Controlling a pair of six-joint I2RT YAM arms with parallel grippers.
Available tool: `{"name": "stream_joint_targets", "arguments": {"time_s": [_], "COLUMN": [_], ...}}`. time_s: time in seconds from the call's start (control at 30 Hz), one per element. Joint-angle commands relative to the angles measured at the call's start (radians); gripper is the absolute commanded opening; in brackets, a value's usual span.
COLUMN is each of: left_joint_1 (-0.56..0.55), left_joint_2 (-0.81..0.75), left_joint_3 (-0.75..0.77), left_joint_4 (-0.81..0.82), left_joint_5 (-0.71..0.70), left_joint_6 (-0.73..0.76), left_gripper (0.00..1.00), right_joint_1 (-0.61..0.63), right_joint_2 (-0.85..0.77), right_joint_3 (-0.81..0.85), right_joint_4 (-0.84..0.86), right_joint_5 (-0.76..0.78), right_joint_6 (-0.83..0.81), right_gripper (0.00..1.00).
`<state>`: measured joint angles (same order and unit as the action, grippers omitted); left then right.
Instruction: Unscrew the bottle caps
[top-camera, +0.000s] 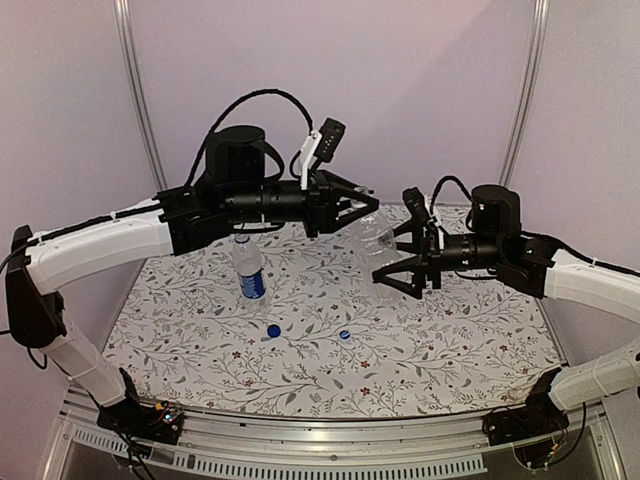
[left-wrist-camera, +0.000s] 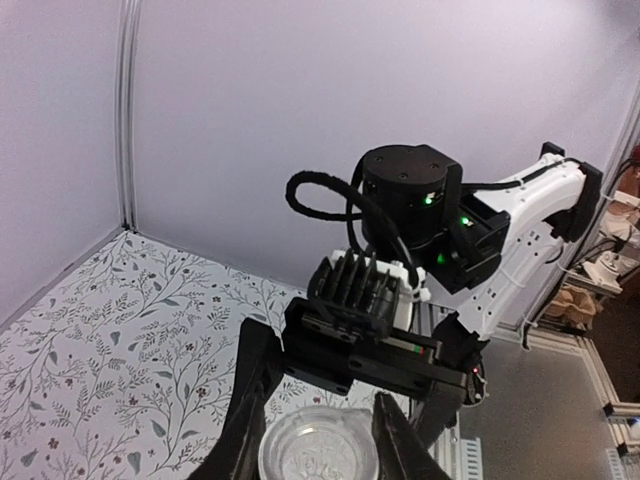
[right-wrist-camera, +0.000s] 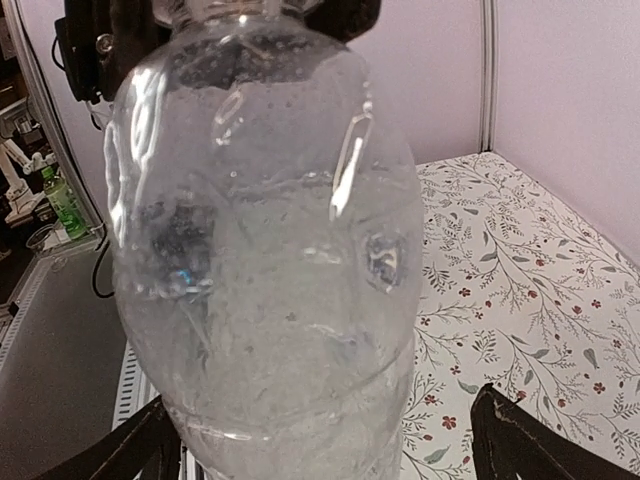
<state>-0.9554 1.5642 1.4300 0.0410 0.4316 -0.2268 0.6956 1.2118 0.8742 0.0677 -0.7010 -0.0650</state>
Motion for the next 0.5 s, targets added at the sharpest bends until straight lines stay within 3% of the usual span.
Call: {"name": "stream_joint_targets", "arguments": {"time_s": [0.0, 0.2, 0.47], "left_joint_1": [0.016, 0.016, 0.028], "left_joint_2": [-0.040, -0.030, 0.065], "left_joint_3": [-0.021, -0.045, -0.057], "left_joint_4": [-0.037, -0.116, -0.092], "left_joint_5": [-0.122, -0.340, -0.483], "left_joint_6": [0.082, 0.154, 0.181], "left_gripper": [0.00, 0.00, 0.00], "right_joint_1": [0.003, -0.024, -0.030], "right_joint_2": [-0.043, -0.084, -0.104], "right_joint_3": [-0.001, -0.013, -0.031], "right_joint_4": [-0.016, -0.029, -0.018], "right_joint_5": [0.145, 0.354, 0.406], "right_joint_6": [0.017, 0.069, 0.109], "right_gripper": [0.99, 0.99, 0.99]}}
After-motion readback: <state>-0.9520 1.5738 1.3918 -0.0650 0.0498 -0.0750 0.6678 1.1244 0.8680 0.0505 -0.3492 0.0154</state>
